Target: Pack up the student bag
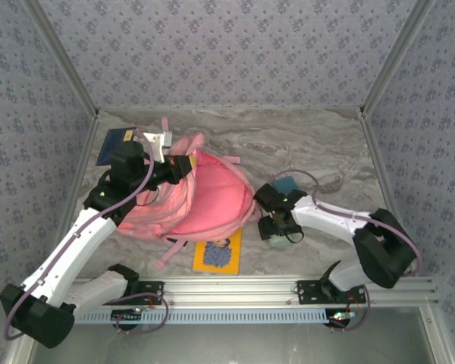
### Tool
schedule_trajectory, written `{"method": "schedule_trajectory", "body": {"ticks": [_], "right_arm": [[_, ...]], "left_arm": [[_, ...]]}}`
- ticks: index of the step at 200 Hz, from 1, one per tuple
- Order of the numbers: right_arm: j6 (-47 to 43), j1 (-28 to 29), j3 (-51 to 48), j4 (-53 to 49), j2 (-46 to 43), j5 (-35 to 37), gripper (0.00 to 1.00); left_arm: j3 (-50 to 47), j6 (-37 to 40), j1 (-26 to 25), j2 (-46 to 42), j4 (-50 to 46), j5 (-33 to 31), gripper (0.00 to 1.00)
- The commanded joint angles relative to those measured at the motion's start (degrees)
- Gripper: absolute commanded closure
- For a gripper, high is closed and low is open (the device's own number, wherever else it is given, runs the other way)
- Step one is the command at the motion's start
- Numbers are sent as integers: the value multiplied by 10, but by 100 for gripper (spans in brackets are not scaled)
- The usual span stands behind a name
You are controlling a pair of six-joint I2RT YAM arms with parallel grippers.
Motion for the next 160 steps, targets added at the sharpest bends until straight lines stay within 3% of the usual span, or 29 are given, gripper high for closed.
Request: {"method": "schedule_trajectory", "body": {"ticks": [1,48,74,111,160], "right_arm": [[27,-1,17,-76,-70,41,23],[10,4,100,-130,-172,82,25],[-6,15,140,-93,-186,18,26],[0,47,175,9,-144,-72,26],[21,78,203,96,-8,-141,25]], "left_arm": [[36,12,-5,5,12,13,100],[82,25,-10,34,4,53,100],[121,37,-16,54,-6,92,100],[154,43,-17,73,19,181,100],[169,44,-16,46,43,205,100]]}}
